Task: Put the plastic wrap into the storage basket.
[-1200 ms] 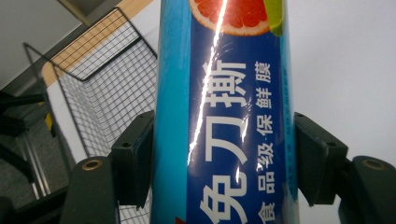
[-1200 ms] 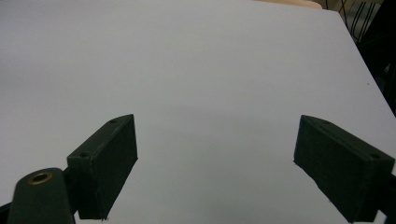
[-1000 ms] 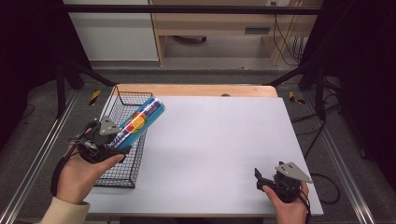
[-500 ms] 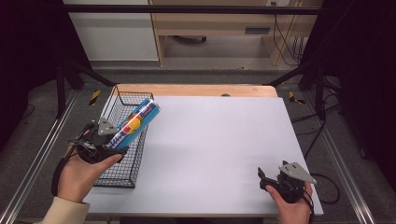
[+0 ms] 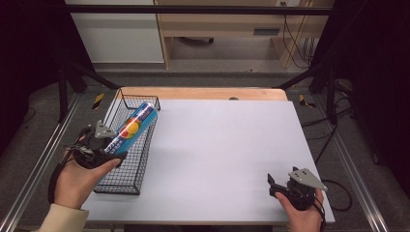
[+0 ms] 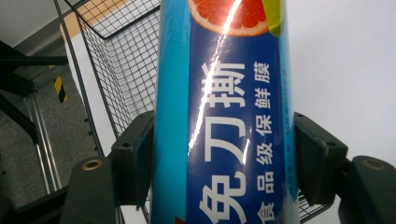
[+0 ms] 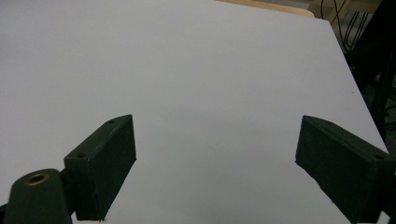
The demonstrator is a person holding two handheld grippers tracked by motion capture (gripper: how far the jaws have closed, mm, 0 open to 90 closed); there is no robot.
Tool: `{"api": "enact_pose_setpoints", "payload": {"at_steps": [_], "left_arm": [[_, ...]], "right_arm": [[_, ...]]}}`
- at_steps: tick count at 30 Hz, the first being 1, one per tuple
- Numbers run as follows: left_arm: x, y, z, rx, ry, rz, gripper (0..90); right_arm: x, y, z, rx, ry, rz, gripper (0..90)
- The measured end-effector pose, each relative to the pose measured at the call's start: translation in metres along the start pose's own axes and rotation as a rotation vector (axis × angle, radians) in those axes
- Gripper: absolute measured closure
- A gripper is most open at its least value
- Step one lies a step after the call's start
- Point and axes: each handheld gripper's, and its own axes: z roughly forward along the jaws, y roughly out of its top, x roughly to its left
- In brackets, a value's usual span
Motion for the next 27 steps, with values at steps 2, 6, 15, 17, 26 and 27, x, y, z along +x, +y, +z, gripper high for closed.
{"api": "enact_pose_setpoints", "payload": {"at_steps": [2,6,15,17,26,27], "left_arm": [[-0.001,-0.001,0.002,0.001,0.0,-0.002,32.1],[0.0,0.0,0.004,0.015,0.003,-0.002,32.1],[0.003,-0.001,0.009,0.05,0.021,-0.015,32.2],[0.006,-0.003,0.01,0.066,0.023,-0.027,32.2],[0.016,-0.007,0.013,0.117,0.045,-0.056,32.2],[0.017,-0.007,0.015,0.14,0.05,-0.058,32.2]], "right_arm": [[0.001,0.0,-0.001,-0.002,0.002,-0.005,12.4],[0.001,0.0,0.001,0.004,0.008,-0.007,12.4],[0.001,0.0,0.0,0.003,0.014,0.0,12.7],[0.001,0.0,0.0,0.004,0.015,0.0,12.8],[0.001,0.0,0.0,0.008,0.015,0.001,12.8],[0.001,0.0,0.0,0.009,0.016,0.002,12.7]]}}
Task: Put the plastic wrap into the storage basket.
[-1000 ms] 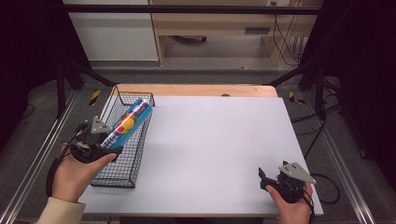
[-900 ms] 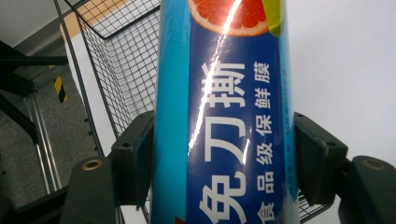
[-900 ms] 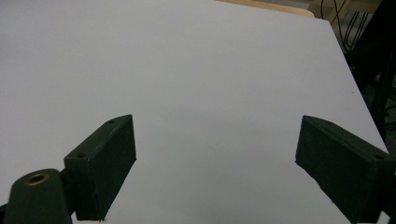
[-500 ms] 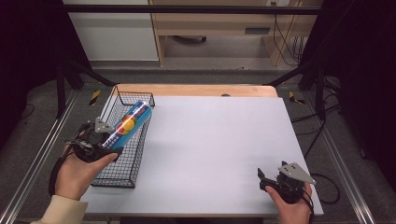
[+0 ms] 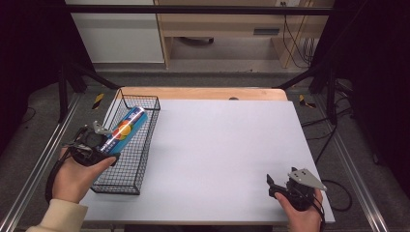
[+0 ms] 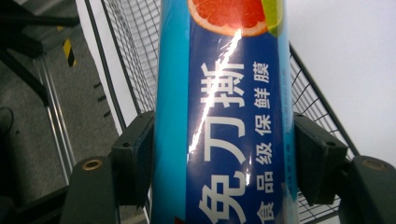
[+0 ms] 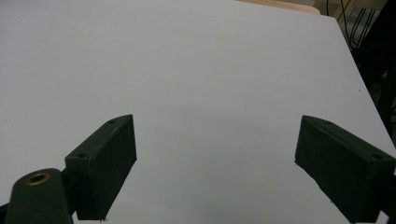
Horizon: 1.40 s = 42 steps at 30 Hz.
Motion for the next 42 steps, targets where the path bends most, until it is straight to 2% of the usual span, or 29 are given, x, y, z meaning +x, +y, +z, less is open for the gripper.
{"api": "enact_pose_setpoints", "payload": {"at_steps": [12,32,35,42], "left_arm": [[0.004,0.008,0.002,0.065,0.007,-0.015,32.2],[0.01,0.015,0.019,0.122,0.023,-0.036,32.2],[0.008,0.018,0.023,0.149,0.044,-0.022,32.2],[0.004,0.022,0.028,0.167,0.057,-0.008,32.2]], "right_arm": [[0.0,0.0,0.0,0.004,0.003,0.004,12.8],[0.0,0.0,0.001,0.004,0.006,0.006,12.7],[0.0,0.0,0.001,0.004,0.007,0.007,12.8],[0.0,0.0,0.001,0.004,0.011,0.008,13.0]]}}
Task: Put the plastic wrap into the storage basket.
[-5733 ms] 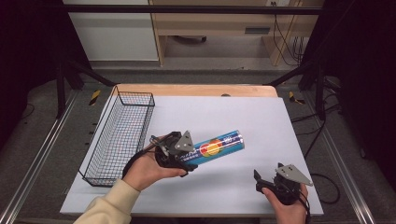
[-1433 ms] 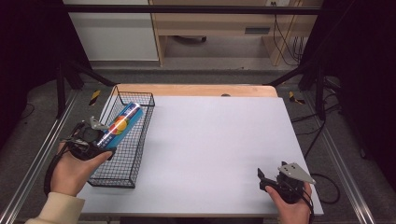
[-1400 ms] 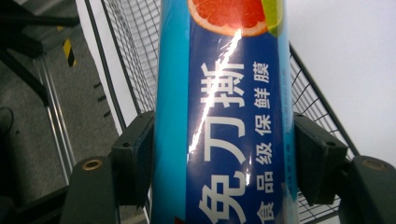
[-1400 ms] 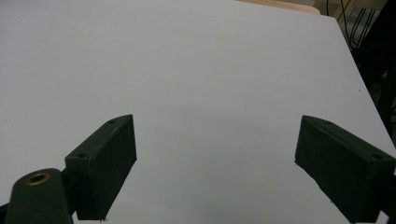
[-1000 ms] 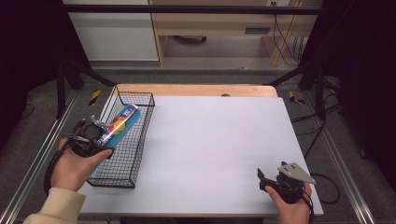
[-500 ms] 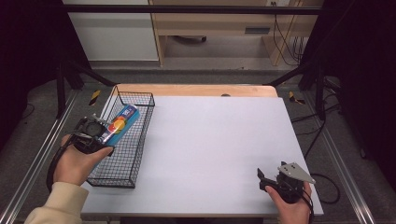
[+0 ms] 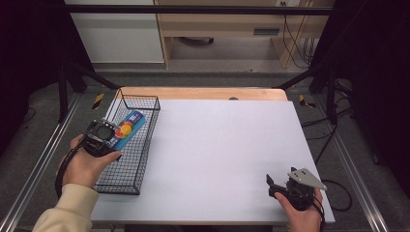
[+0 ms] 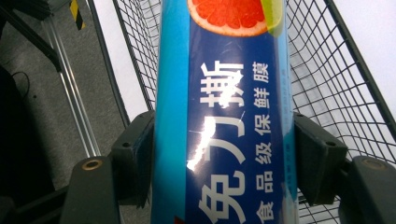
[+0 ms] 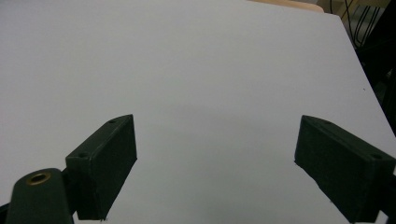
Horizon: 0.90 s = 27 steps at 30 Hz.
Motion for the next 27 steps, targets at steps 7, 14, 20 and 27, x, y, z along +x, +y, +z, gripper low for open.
{"api": "enact_pose_setpoints", "payload": {"at_steps": [7,14,20,27], "left_arm": [[-0.003,0.003,0.004,0.016,0.005,0.009,32.2],[-0.006,0.006,0.009,0.036,0.011,0.007,32.2],[-0.007,0.008,0.013,0.054,0.019,0.004,32.2],[-0.01,0.011,0.02,0.079,0.024,-0.005,32.2]], "right_arm": [[0.0,0.0,0.0,0.004,0.002,0.0,13.0],[0.0,0.0,0.0,0.003,0.003,0.0,13.0],[0.0,0.0,0.0,0.004,0.005,-0.001,13.0],[0.001,0.0,0.0,0.003,0.008,0.0,13.1]]}}
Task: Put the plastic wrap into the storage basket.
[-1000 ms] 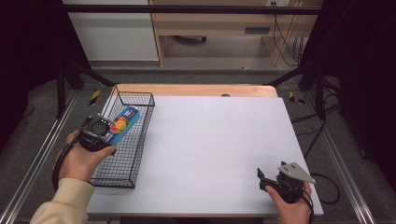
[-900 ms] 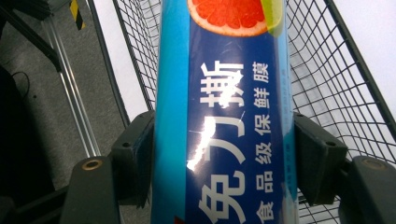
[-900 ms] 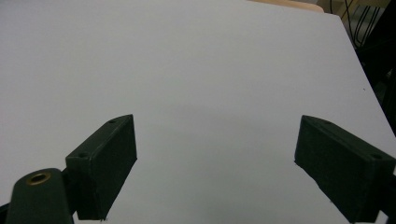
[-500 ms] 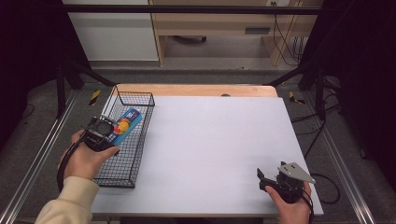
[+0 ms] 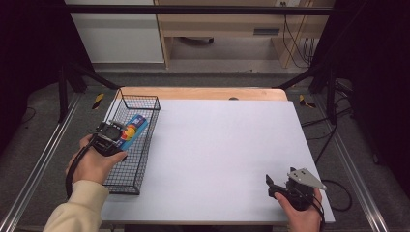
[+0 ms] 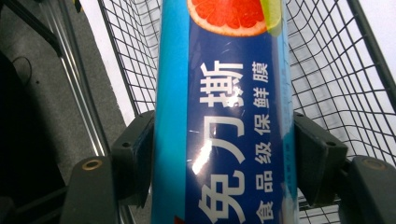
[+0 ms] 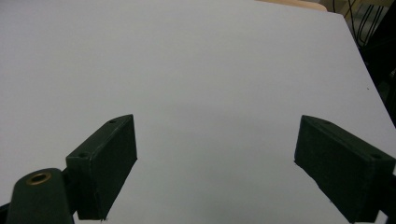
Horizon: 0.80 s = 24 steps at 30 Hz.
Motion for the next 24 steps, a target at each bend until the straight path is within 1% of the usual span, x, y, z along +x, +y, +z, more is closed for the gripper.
{"api": "enact_pose_setpoints", "payload": {"at_steps": [9,12,18,22,24], "left_arm": [[-0.004,0.001,0.005,0.021,0.006,-0.005,32.1],[-0.004,0.0,0.008,0.034,0.0,-0.012,32.1],[-0.006,0.001,0.014,0.056,0.005,-0.016,32.1],[-0.008,0.003,0.018,0.075,0.018,-0.003,32.2],[-0.01,0.004,0.019,0.081,0.014,-0.004,32.1]], "right_arm": [[0.0,0.0,0.0,0.001,0.003,0.004,13.2],[0.0,0.0,0.0,0.001,0.004,0.004,13.3],[0.0,0.0,0.0,0.0,0.005,0.002,13.4],[0.0,0.0,0.0,0.0,0.007,0.002,13.4],[0.0,0.0,0.0,-0.001,0.008,0.002,13.4]]}}
